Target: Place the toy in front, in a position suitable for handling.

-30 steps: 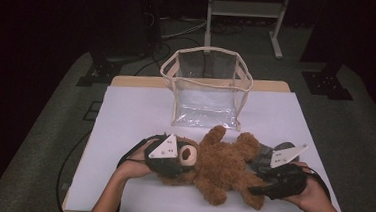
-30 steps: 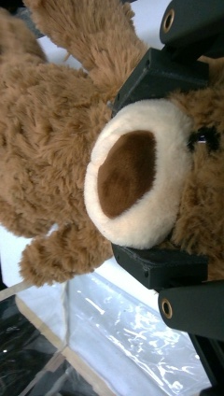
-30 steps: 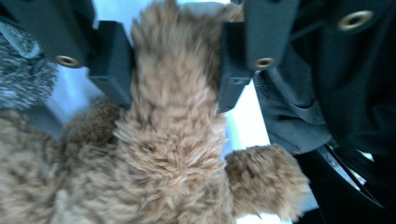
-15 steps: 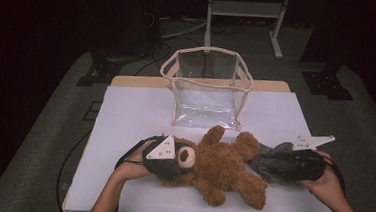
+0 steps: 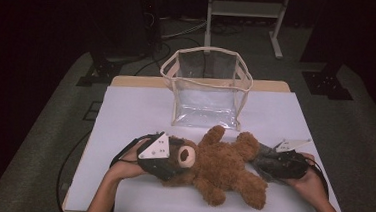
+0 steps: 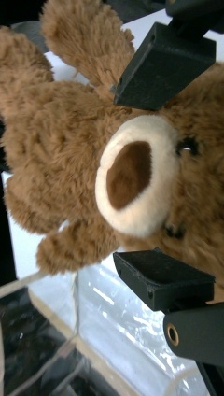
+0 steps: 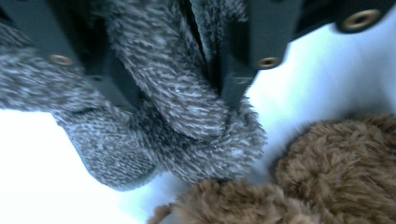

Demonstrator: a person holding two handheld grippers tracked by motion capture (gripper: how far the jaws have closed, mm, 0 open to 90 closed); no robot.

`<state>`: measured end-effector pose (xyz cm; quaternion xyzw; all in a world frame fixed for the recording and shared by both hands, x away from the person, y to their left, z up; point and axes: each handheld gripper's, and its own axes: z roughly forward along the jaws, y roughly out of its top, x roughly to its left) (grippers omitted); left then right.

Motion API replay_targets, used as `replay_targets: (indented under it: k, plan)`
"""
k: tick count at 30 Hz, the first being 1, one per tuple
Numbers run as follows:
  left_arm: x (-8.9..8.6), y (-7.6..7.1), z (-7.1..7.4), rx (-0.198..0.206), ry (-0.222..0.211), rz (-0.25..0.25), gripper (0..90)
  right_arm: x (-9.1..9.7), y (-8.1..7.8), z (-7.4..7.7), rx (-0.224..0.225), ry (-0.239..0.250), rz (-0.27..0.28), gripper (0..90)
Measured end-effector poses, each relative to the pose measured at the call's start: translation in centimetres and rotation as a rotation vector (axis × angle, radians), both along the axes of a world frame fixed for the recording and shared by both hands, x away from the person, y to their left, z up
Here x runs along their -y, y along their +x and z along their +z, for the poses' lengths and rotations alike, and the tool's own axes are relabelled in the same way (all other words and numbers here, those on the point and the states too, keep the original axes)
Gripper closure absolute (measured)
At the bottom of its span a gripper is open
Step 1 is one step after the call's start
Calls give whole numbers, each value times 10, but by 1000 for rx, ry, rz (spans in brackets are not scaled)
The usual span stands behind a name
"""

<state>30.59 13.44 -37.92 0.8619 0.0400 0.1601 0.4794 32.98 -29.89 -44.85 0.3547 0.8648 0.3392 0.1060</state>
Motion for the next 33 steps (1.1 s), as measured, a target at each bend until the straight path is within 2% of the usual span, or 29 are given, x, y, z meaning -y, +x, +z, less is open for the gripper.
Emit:
replay_targets:
  k: [1, 3, 6, 7, 11, 16, 19, 21, 24, 25, 27, 29, 33]
  plan:
    - [-3, 0, 1, -4, -6, 5, 185, 2, 0, 1, -6, 2, -7, 597]
    - [-8, 1, 0, -18, -12, 11, 178, 5, 0, 1, -16, 12, -12, 636]
    - [-13, 3, -7, -43, 2, 14, 169, 12, -1, 1, -37, 46, -15, 711]
    - [-15, 5, -11, -66, 4, 18, 169, 15, -2, 1, -47, 61, -20, 721]
    - [-17, 9, -20, -114, -24, 12, 174, 27, -7, 1, -82, 101, -38, 743]
    - [-15, 9, -23, -129, -22, 6, 179, 46, -16, 6, -94, 123, -68, 753]
    - [-13, 9, -24, -129, -22, 10, 178, 60, -23, 16, -88, 175, -95, 753]
    - [-12, 8, -24, -127, -18, 18, 178, 65, -28, 26, -74, 214, -92, 753]
    - [-10, 8, -23, -120, -14, 21, 179, 65, -35, 47, -40, 266, -60, 753]
    - [-9, 7, -24, -122, -13, 22, 179, 55, -39, 63, -23, 289, -10, 752]
    - [-8, 7, -23, -116, -9, 23, 180, 50, -40, 68, -18, 292, 9, 752]
    - [-8, 7, -23, -114, -8, 24, 181, 33, -42, 82, -3, 293, 74, 752]
    - [-8, 7, -23, -111, -6, 26, 181, -5, -41, 96, 2, 283, 190, 751]
